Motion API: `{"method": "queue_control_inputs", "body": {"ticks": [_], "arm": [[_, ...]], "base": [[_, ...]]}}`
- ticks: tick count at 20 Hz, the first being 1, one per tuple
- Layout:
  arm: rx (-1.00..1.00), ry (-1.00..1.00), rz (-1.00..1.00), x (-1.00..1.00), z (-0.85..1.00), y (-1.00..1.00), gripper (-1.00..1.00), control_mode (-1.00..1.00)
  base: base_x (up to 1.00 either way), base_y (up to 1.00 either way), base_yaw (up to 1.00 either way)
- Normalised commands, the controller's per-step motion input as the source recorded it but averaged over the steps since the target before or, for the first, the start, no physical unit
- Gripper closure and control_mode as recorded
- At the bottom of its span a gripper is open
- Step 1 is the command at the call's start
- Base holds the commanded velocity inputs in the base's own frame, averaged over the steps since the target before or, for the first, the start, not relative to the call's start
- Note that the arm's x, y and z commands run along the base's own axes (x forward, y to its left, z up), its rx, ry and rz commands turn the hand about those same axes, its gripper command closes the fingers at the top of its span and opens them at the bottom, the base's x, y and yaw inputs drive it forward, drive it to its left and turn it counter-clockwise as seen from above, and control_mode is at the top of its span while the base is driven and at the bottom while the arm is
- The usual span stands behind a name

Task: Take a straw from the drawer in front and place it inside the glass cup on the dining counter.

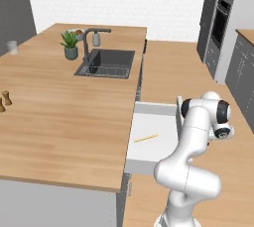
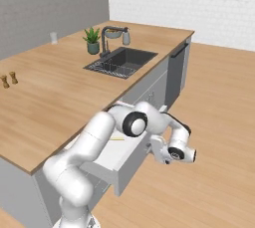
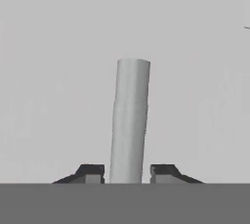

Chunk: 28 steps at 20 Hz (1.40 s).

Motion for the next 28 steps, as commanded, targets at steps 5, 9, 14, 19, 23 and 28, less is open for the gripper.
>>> {"method": "queue_control_inputs", "body": {"ticks": [5, 9, 14, 19, 23, 28], "arm": [[-0.29, 0.08, 0.00, -0.34, 0.27, -0.04, -1.00, -1.00], [-0.36, 0.05, 0.00, -0.36, 0.87, 0.03, -1.00, -1.00], [-0.28, 0.00, 0.00, -0.21, 1.00, 0.34, -1.00, -1.00], [-0.31, -0.01, 0.00, -0.25, 1.00, 0.63, -1.00, -1.00], [-0.21, 0.03, 0.00, 0.07, 0.46, 0.81, -1.00, -1.00], [-0.08, 0.14, 0.00, 0.44, 0.00, 0.52, -1.00, -1.00]], "base": [[0.00, 0.00, 0.00], [0.00, 0.00, 0.00], [0.00, 0.00, 0.00], [0.00, 0.00, 0.00], [0.00, 0.00, 0.00], [0.00, 0.00, 0.00]]}}
